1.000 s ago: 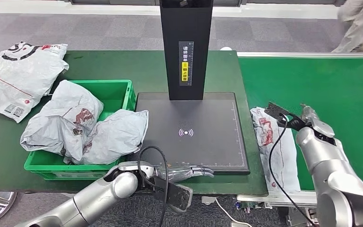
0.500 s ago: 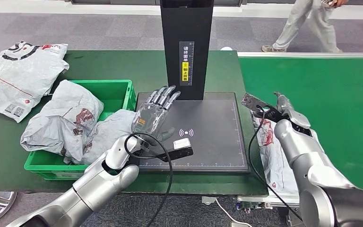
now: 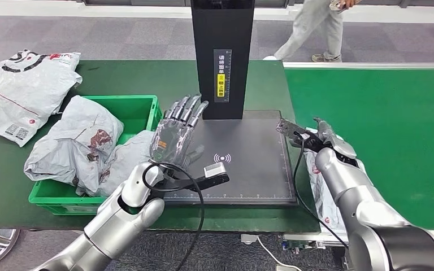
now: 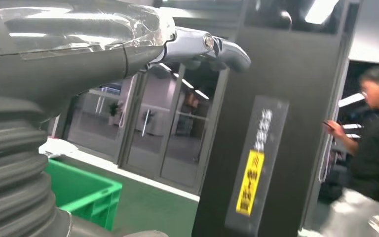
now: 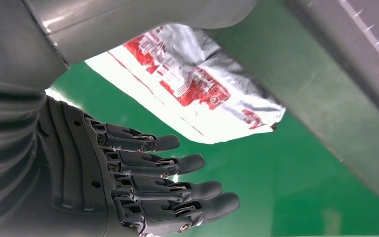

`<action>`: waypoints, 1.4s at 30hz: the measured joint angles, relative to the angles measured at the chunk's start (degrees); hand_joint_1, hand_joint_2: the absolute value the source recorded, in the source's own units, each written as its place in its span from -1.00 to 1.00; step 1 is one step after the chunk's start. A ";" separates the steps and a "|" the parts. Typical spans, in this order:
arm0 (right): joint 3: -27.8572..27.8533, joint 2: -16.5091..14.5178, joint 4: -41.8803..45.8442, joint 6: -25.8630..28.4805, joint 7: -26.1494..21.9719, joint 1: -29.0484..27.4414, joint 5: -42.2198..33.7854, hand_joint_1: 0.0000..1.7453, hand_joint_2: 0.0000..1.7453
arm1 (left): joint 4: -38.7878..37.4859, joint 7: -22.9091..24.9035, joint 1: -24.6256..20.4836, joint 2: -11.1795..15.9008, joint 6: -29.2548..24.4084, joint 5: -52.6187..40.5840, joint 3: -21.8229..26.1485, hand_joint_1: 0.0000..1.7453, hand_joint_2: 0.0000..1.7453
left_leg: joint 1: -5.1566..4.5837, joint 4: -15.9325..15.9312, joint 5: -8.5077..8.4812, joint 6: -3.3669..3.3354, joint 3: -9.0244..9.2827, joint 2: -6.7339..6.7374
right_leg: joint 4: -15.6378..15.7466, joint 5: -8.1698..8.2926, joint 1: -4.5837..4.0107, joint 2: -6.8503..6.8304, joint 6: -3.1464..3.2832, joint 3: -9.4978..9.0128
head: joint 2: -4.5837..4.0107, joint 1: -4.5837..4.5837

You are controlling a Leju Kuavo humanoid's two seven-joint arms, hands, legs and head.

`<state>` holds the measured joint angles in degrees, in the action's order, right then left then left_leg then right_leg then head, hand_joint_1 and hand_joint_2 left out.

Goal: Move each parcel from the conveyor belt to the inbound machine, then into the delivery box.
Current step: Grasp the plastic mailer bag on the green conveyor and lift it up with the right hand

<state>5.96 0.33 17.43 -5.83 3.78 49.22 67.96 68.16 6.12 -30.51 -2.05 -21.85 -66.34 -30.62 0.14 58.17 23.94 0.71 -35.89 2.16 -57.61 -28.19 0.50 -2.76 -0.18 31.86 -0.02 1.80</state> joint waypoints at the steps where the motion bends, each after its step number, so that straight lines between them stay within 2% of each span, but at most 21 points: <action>1: 0.08 -0.12 -0.03 -0.05 0.01 -0.01 -0.05 -1.00 1.00 | -0.56 -0.17 0.01 -0.21 -0.10 0.07 0.00 -1.00 1.00 | 0.00 0.00 0.00 0.00 0.00 0.00 | 0.00 0.00 0.00 0.00 0.00 0.00 | 0.00 -0.01; 9: 0.20 -0.93 -0.14 -0.74 -0.07 -0.03 -0.12 -1.00 1.00 | -4.67 -0.40 0.00 -1.47 1.50 0.58 0.00 -1.00 1.00 | 0.00 0.00 0.01 0.00 -0.01 -0.02 | 0.00 -0.01 0.01 -0.01 0.00 0.00 | 0.02 -0.01; 19: 1.93 -1.81 -0.20 -2.21 1.50 -0.01 0.00 -1.00 1.00 | -18.21 -0.74 0.09 -7.56 -2.52 -1.08 -0.04 -1.00 1.00 | -0.01 0.01 0.01 0.00 -0.01 -0.02 | 0.00 0.00 0.03 -0.01 0.00 0.01 | 0.02 -0.01; 27: 2.77 -1.86 -0.27 -2.94 2.26 -0.03 0.18 -1.00 1.00 | -21.92 -1.24 0.03 -9.51 -2.47 -0.08 -0.04 -1.00 1.00 | -0.01 0.01 0.01 0.00 -0.01 -0.01 | 0.00 0.00 0.02 -0.01 0.00 0.02 | 0.01 -0.01; 31: 3.96 -1.74 -0.62 -4.68 4.54 -0.09 2.12 -1.00 1.00 | -23.19 -1.67 0.11 -10.52 -2.34 0.27 -0.16 -1.00 1.00 | -0.01 0.01 0.01 0.00 -0.01 -0.01 | 0.01 0.00 0.03 -0.01 0.00 0.03 | 0.01 -0.01; 36: 6.77 0.20 -1.02 -5.36 6.86 -0.74 4.57 -1.00 1.00 | -24.00 -0.96 0.84 -11.06 -2.60 -0.56 -0.37 -1.00 1.00 | -0.02 0.02 0.02 -0.01 -0.01 -0.06 | 0.04 -0.01 0.06 -0.08 -0.01 0.02 | 0.01 -0.01; 42: 8.21 5.87 -1.05 -3.16 6.53 -3.59 4.52 -1.00 1.00 | -24.03 -0.35 1.88 -10.37 -2.80 -0.85 -0.37 -1.00 1.00 | -0.07 0.02 0.05 -0.06 -0.06 -0.17 | 0.07 -0.01 0.08 -0.17 -0.02 -0.02 | 0.01 -0.01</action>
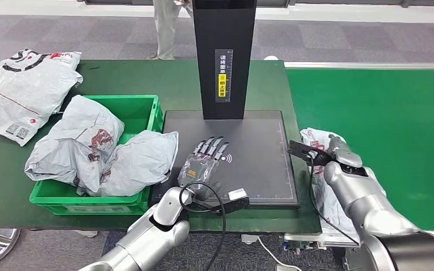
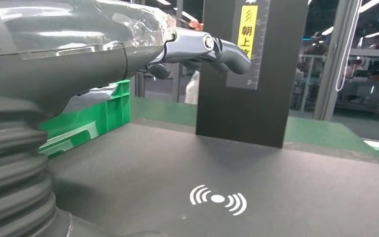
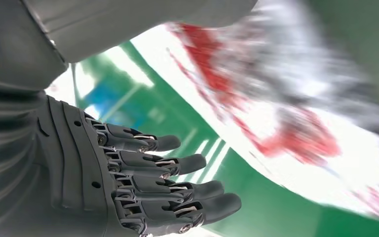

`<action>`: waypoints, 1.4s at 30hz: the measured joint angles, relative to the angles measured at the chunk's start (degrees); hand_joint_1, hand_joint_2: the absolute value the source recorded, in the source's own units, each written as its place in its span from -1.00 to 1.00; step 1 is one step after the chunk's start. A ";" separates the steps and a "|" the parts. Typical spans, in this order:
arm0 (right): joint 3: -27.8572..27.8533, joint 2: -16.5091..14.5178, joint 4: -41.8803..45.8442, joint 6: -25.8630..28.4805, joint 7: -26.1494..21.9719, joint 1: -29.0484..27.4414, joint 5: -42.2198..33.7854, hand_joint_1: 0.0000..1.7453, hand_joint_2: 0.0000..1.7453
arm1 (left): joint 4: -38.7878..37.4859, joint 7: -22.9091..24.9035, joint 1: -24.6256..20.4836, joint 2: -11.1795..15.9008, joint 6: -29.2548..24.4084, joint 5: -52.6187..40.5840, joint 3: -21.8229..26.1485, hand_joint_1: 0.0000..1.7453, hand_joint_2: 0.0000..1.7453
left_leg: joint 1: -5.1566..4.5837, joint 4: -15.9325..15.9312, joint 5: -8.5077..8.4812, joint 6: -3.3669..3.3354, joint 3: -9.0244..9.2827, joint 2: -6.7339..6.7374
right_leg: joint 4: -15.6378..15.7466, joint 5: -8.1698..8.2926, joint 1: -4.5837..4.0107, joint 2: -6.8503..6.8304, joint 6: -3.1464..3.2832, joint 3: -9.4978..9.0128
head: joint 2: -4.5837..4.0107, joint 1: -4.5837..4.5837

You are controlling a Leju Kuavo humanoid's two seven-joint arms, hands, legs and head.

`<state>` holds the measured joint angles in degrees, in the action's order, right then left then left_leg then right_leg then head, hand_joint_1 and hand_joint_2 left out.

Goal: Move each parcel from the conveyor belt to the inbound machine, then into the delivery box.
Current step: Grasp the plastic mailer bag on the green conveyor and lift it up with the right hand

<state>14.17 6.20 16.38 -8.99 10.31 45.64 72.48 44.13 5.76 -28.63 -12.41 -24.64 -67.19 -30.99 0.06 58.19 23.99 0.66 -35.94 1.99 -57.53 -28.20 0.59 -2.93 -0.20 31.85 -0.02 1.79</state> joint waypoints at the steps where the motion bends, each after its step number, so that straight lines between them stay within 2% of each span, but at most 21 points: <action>1: 0.05 0.91 -0.01 0.33 -0.03 -0.72 -0.20 -1.00 1.00 | 0.01 0.04 0.15 0.17 -0.08 0.00 0.00 -1.00 1.00 | -0.01 0.00 0.01 -0.01 0.00 0.00 | 0.00 0.00 0.01 0.00 0.00 0.00 | 0.01 0.00; 8: 0.05 5.66 0.02 2.68 -0.36 -6.08 -1.88 -1.00 1.00 | 0.60 0.56 1.73 1.18 0.01 -0.65 0.00 -1.00 1.00 | -0.02 -0.01 0.03 -0.02 -0.01 0.01 | 0.00 -0.02 0.01 0.01 -0.02 0.01 | 0.01 0.00; 15: 0.05 8.46 0.02 3.66 -0.29 -9.65 -3.72 -1.00 1.00 | 2.12 0.84 2.90 1.71 1.27 -1.26 0.00 -1.00 1.00 | -0.01 -0.01 0.03 -0.02 -0.01 -0.01 | 0.00 -0.04 0.01 -0.02 -0.04 0.01 | 0.01 0.00; 35: 0.04 9.10 0.06 4.54 -0.54 -11.58 -4.61 -1.00 1.00 | 3.99 0.91 3.61 1.90 1.69 -1.68 0.00 -1.00 1.00 | -0.02 0.01 0.03 -0.03 0.00 0.01 | 0.01 -0.03 0.03 -0.04 -0.05 -0.02 | 0.01 0.00; 36: 0.04 9.10 0.06 4.54 -0.54 -11.59 -4.61 -0.95 1.00 | 3.99 0.91 3.61 1.90 1.69 -1.68 0.00 -1.00 1.00 | -0.02 0.01 0.03 -0.03 0.00 0.01 | 0.01 -0.03 0.03 -0.04 -0.05 -0.02 | 0.01 0.00; 40: 0.04 9.10 0.06 4.59 -0.67 -11.68 -4.89 1.00 1.00 | 4.01 0.91 3.62 1.90 1.74 -1.70 0.00 -1.00 1.00 | -0.02 0.01 0.03 -0.03 0.00 0.01 | 0.01 -0.03 0.03 -0.04 -0.05 -0.03 | 0.01 0.00; 42: 0.02 9.09 0.08 5.12 -1.07 -12.10 -5.73 1.00 1.00 | 4.09 0.92 3.64 1.91 2.01 -1.83 0.00 -1.00 1.00 | -0.01 0.02 0.03 -0.03 0.01 0.01 | 0.01 -0.03 0.03 -0.04 -0.05 -0.04 | 0.01 0.00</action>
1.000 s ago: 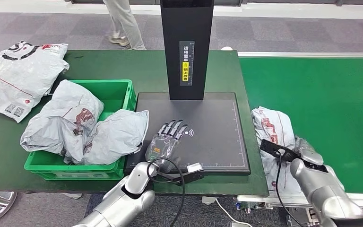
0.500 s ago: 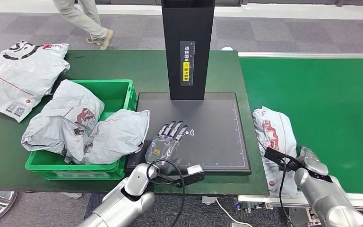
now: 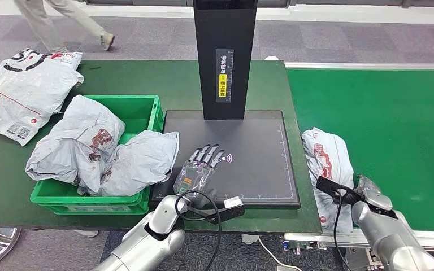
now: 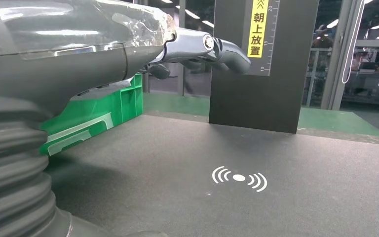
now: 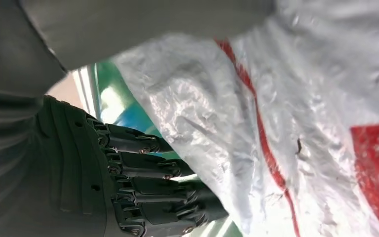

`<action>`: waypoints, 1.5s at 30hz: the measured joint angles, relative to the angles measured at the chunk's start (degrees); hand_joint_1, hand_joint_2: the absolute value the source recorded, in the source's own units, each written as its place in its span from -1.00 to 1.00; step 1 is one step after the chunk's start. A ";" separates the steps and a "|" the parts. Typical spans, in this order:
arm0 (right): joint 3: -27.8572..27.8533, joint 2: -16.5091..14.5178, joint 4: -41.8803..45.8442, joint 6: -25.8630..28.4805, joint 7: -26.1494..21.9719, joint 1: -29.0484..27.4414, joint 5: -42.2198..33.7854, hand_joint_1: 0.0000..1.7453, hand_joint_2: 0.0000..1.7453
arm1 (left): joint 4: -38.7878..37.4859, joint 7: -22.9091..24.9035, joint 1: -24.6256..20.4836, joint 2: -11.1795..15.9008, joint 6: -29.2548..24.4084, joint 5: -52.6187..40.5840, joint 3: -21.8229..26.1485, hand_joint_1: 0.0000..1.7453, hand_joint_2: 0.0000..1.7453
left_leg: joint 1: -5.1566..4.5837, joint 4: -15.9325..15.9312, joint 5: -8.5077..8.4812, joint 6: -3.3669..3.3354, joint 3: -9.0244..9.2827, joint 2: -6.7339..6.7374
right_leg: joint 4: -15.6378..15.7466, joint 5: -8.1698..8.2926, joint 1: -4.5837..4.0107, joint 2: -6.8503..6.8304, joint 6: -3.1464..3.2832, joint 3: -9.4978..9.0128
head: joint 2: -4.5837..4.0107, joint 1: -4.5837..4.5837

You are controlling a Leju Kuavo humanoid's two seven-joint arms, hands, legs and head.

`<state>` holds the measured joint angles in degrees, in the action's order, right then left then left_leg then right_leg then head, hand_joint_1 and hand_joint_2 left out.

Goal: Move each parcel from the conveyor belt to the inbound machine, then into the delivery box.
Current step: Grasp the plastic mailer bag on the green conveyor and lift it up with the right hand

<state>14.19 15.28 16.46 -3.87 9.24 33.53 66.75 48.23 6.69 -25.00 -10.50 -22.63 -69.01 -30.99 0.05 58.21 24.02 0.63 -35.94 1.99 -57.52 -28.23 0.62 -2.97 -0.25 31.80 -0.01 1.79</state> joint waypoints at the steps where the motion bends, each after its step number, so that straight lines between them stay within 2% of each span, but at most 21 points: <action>1: -0.06 -0.02 0.04 0.61 -0.26 -0.42 -0.60 1.00 1.00 | 0.12 0.03 0.03 0.02 0.19 -0.14 0.00 -1.00 1.00 | 0.00 0.00 0.00 0.00 0.00 -0.01 | 0.00 0.00 0.00 -0.01 0.00 -0.01 | 0.00 0.00; 5: -1.08 -0.28 0.63 4.02 -1.09 -2.40 -2.99 1.00 1.00 | 0.99 0.31 0.20 0.28 1.30 -0.54 0.00 -1.00 1.00 | 0.01 0.00 0.02 -0.02 0.02 -0.02 | 0.01 -0.01 -0.01 -0.03 -0.01 -0.05 | 0.00 0.00; 11: -3.14 -0.52 1.59 6.34 -2.43 -3.38 -5.25 1.00 1.00 | 2.62 0.72 0.68 0.93 2.52 -0.86 0.00 -1.00 1.00 | 0.02 0.00 0.02 -0.02 0.09 -0.01 | 0.01 -0.01 -0.03 -0.02 -0.01 -0.10 | -0.01 0.01; 18: -9.01 -1.52 3.38 11.81 -8.73 -5.87 -11.67 1.00 1.00 | 5.53 1.71 2.26 1.96 3.24 -0.40 0.00 -1.00 1.00 | 0.01 -0.02 0.02 -0.02 0.07 -0.02 | 0.00 -0.01 -0.03 -0.02 0.00 -0.09 | 0.00 0.00; 23: -12.11 -2.22 4.11 12.64 -9.64 -6.99 -12.58 1.00 1.00 | 6.90 1.89 2.76 2.30 3.80 -0.32 0.00 -1.00 1.00 | 0.01 -0.02 0.03 -0.02 0.06 -0.03 | 0.00 -0.05 -0.03 -0.03 -0.04 -0.08 | 0.00 0.00; 37: -16.21 -3.71 4.95 14.03 -12.19 -7.52 -15.46 1.00 1.00 | 8.43 2.49 3.61 3.12 3.36 -0.94 0.00 -1.00 1.00 | 0.00 -0.02 0.02 -0.02 0.06 -0.02 | 0.00 -0.05 -0.01 -0.02 -0.05 -0.09 | -0.01 0.00; 39: -17.08 -3.93 5.12 13.85 -13.47 -7.61 -17.43 1.00 1.00 | 8.68 2.58 3.84 3.28 3.25 -1.02 0.00 -1.00 1.00 | 0.00 -0.02 0.02 -0.02 0.06 -0.02 | 0.00 -0.05 -0.01 -0.02 -0.05 -0.08 | 0.00 0.00; 41: -18.89 -4.20 5.47 12.04 -17.16 -7.79 -22.68 1.00 1.00 | 8.89 2.67 4.02 3.44 2.93 -1.04 0.00 -1.00 1.00 | 0.00 -0.02 0.03 -0.02 0.06 -0.02 | 0.00 -0.05 -0.02 -0.01 -0.05 -0.08 | 0.00 0.00; 45: -25.11 -5.04 7.33 2.44 -26.95 -9.14 -37.68 1.00 1.00 | 8.86 1.82 4.29 3.73 1.36 -0.94 0.00 -1.00 1.00 | 0.00 -0.03 0.03 -0.02 0.05 -0.03 | 0.00 -0.05 -0.02 -0.01 -0.05 -0.06 | 0.00 0.00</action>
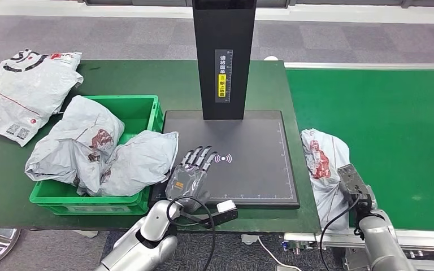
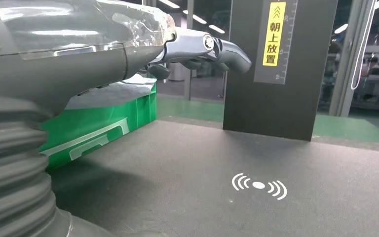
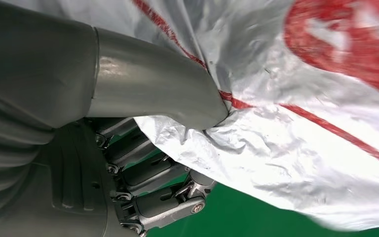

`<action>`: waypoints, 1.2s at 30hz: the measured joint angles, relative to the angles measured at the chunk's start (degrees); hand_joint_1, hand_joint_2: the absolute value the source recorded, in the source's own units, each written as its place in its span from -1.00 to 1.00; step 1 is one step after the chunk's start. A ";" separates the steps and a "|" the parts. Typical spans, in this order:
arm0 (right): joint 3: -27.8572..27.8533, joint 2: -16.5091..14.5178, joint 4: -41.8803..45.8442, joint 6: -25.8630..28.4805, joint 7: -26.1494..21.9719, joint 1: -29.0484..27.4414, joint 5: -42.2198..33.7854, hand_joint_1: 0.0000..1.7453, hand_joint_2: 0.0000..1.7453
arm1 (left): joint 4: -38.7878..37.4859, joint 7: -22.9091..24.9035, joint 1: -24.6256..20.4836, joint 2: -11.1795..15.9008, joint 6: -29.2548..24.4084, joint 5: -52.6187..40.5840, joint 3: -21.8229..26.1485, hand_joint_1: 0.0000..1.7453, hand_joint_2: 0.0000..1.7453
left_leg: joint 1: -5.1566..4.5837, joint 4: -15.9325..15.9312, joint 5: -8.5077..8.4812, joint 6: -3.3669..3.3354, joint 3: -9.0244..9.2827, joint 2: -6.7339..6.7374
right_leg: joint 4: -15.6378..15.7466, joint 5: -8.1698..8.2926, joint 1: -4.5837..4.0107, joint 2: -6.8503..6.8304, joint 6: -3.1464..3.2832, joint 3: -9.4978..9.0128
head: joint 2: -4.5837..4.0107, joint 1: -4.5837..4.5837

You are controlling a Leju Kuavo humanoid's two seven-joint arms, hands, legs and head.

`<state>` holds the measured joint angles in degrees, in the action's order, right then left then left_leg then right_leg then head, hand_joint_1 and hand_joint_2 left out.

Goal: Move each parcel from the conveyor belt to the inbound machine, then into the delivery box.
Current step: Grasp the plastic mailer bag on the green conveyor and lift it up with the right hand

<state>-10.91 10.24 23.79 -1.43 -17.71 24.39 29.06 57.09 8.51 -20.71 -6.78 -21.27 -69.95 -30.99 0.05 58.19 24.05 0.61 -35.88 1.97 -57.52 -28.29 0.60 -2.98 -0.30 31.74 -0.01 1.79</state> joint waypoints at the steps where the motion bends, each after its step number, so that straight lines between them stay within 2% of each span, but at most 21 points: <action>1: -1.44 -0.31 0.71 -2.05 -1.48 -0.63 -2.78 1.00 1.00 | -0.10 -0.36 0.04 0.03 -0.40 0.10 0.00 -1.00 1.00 | 0.00 0.00 0.00 0.00 0.00 -0.02 | 0.00 0.00 0.00 -0.02 0.00 0.00 | 0.00 0.00; 3: -3.69 -1.06 2.58 -4.09 -2.82 -2.31 -6.22 1.00 1.00 | -0.38 -0.86 0.07 0.04 -0.87 0.34 0.00 -1.00 1.00 | 0.00 -0.01 0.00 0.00 -0.01 -0.04 | 0.00 -0.02 0.00 -0.04 0.01 0.00 | 0.00 0.00; 8: -5.28 -2.93 7.85 -4.48 -1.62 -6.53 -9.94 1.00 1.00 | -0.71 -0.97 0.06 0.04 -0.70 0.54 0.00 -1.00 1.00 | 0.00 -0.01 0.05 0.06 -0.02 0.02 | -0.01 -0.04 -0.01 0.04 0.04 0.04 | 0.00 0.00; 13: -6.90 -3.85 12.26 -11.22 -3.68 -8.67 -18.79 1.00 1.00 | -0.72 -0.80 0.22 0.04 -0.50 0.08 0.00 -1.00 1.00 | 0.00 -0.01 0.05 0.05 -0.04 0.00 | -0.01 -0.04 0.00 0.03 0.04 0.06 | 0.01 0.00; 18: -7.42 -4.72 23.01 -13.19 -3.32 -12.48 -24.34 1.00 1.00 | -0.61 -0.80 0.79 0.01 0.55 -1.15 0.02 -1.00 1.00 | -0.01 -0.01 0.06 0.05 -0.09 -0.01 | -0.01 -0.05 0.01 0.01 0.04 0.10 | 0.00 0.00; 29: -8.95 -7.23 43.25 -12.30 -2.35 -17.63 -26.20 1.00 1.00 | 0.10 -0.24 1.05 -0.69 2.37 -3.26 0.24 -1.00 1.00 | -0.01 -0.01 0.06 0.05 -0.09 0.05 | 0.00 -0.05 0.01 0.08 0.03 0.14 | 0.01 0.00; 36: -9.63 -8.53 48.75 -12.02 -2.16 -18.81 -26.00 1.00 1.00 | 0.29 -0.10 1.28 -1.25 2.46 -3.53 0.25 -1.00 1.00 | -0.01 -0.01 0.06 0.05 -0.09 0.05 | 0.00 -0.06 0.01 0.09 0.03 0.14 | 0.00 0.00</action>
<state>-20.54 1.71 72.54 -13.45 -19.87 5.58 3.07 57.38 8.41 -19.43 -8.02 -18.81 -73.48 -30.75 0.05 58.17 24.11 0.66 -35.97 2.02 -57.53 -28.34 0.61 -2.90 -0.27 31.88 -0.02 1.79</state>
